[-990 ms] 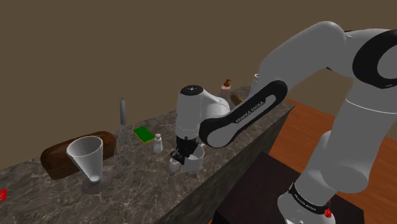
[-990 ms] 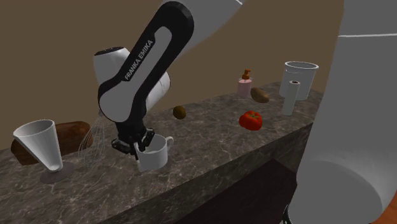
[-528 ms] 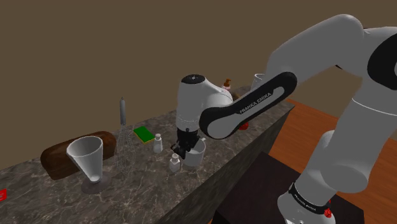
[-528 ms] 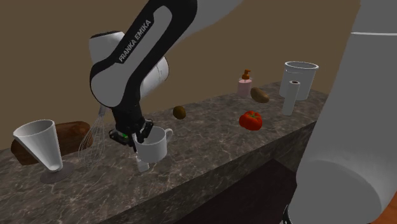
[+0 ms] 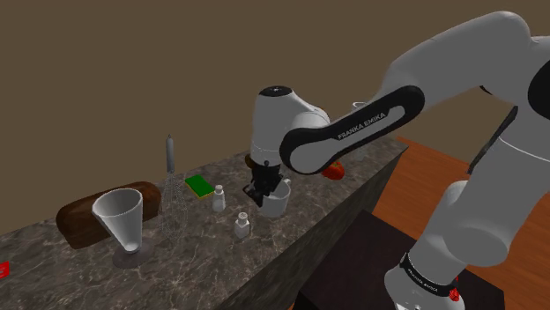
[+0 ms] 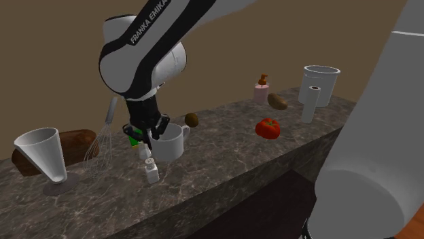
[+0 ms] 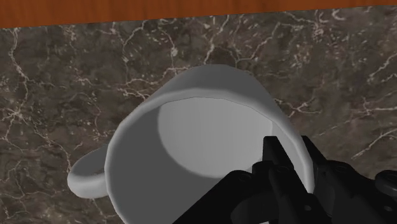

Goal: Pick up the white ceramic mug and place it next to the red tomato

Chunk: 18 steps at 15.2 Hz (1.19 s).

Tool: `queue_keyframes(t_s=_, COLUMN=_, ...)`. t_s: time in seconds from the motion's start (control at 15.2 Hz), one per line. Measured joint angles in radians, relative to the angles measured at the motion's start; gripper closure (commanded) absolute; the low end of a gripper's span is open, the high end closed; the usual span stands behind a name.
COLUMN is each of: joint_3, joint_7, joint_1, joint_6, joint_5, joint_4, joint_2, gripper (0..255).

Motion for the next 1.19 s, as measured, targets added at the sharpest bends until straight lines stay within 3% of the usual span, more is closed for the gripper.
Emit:
queue_keyframes(t_s=0.66, joint_3=-0.146, joint_7=-0.275, joint_1=-0.121, joint_6=0.043, joint_5=0.015, joint_4=-0.075, joint_2=-0.050, gripper=255)
queue_keyframes(t_s=1.19, joint_3=-0.259, joint_7=-0.480, joint_1=-0.217, joint_6=0.046, joint_5=0.008, joint_4=-0.047, joint_2=-0.030, gripper=255)
